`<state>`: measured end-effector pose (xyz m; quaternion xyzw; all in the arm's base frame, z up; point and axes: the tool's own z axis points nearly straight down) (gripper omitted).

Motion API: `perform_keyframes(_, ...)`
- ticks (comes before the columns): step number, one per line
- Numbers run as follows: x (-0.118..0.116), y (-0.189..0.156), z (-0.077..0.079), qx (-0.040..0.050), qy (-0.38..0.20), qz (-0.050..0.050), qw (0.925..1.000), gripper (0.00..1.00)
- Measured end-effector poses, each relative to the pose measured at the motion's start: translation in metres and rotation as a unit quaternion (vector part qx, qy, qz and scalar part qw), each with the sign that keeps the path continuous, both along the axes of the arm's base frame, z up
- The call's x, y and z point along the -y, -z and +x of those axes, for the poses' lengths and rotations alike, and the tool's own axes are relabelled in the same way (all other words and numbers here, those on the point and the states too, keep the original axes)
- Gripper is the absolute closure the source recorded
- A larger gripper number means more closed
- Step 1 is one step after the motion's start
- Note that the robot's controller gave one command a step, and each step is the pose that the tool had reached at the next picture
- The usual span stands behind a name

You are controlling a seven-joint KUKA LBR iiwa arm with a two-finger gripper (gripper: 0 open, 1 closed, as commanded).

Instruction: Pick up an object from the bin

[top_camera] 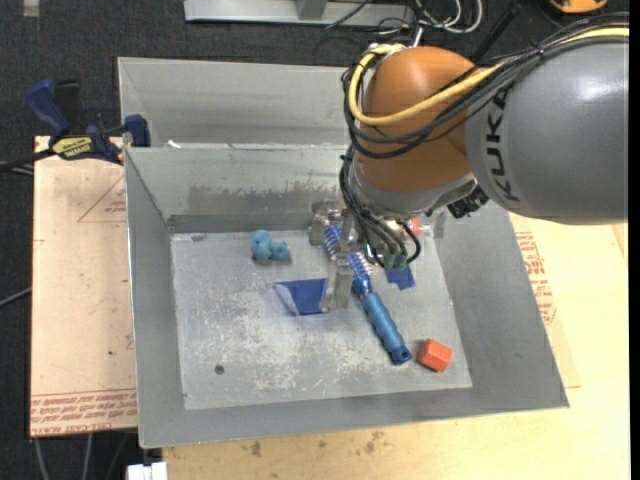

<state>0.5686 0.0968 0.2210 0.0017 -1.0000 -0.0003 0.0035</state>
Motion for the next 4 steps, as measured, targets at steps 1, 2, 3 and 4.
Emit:
perform_keyframes(1,0.026,0.156,-0.014,0.0002,0.081,-0.001,0.9967,0.00)
perform_keyframes(2,0.013,0.119,-0.007,0.0058,0.087,0.001,0.9962,0.00)
perform_keyframes(3,0.028,0.107,0.007,0.0053,0.173,0.000,0.9848,0.00)
perform_keyframes(4,0.021,0.152,0.005,0.0024,0.303,-0.001,0.9528,0.00)
